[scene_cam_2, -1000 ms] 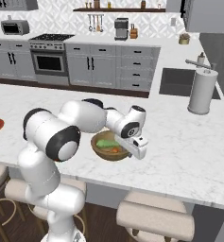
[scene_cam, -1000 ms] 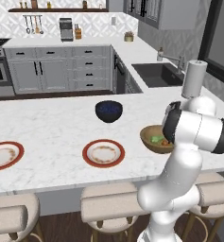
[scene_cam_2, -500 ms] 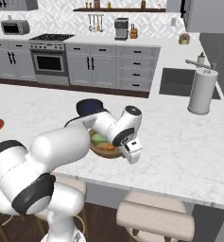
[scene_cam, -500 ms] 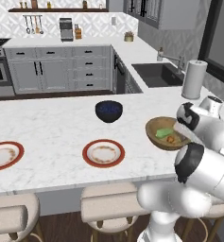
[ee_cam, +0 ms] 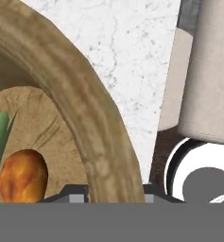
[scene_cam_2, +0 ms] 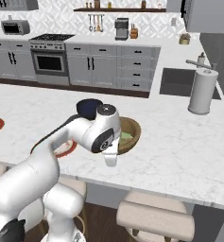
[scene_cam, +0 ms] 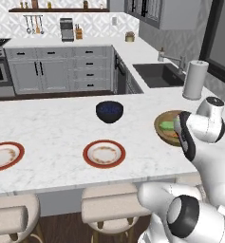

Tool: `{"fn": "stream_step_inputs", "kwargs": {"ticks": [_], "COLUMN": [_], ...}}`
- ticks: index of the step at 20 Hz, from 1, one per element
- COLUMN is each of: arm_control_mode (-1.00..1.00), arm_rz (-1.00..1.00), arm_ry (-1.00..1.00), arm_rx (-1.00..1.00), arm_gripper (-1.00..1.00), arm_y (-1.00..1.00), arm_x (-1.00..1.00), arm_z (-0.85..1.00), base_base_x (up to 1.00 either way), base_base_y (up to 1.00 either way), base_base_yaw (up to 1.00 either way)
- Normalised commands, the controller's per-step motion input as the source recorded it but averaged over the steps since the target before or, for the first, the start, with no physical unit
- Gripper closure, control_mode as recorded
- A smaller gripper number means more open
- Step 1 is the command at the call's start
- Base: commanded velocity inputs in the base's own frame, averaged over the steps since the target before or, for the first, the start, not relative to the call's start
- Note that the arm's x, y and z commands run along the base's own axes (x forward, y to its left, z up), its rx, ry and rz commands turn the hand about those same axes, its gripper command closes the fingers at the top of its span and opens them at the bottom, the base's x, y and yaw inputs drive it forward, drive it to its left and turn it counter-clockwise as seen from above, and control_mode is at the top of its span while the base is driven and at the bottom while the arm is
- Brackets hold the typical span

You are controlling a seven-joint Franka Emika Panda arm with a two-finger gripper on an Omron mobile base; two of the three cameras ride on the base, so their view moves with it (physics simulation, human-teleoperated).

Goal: Pick the chicken drumstick and corn from their plates and place them in the bowl. Then put the bowl in the fridge.

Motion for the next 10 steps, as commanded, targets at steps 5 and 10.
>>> {"fn": "stream_step_inputs", "kwargs": {"ticks": [5,10], "arm_control_mode": [-1.00,-1.00], "arm_rz": [-0.38,-0.11], "arm_ry": [0.01,0.11], "arm_rx": [0.10,0.11], "arm_gripper": [1.00,1.00], "arm_y": [0.01,0.19], "arm_x": [-0.68,-0.66], "arm_z": [0.88,0.92], "base_base_x": [0.00,0.00], "base_base_y": [0.00,0.00], "base_base_yaw": [0.00,0.00]}}
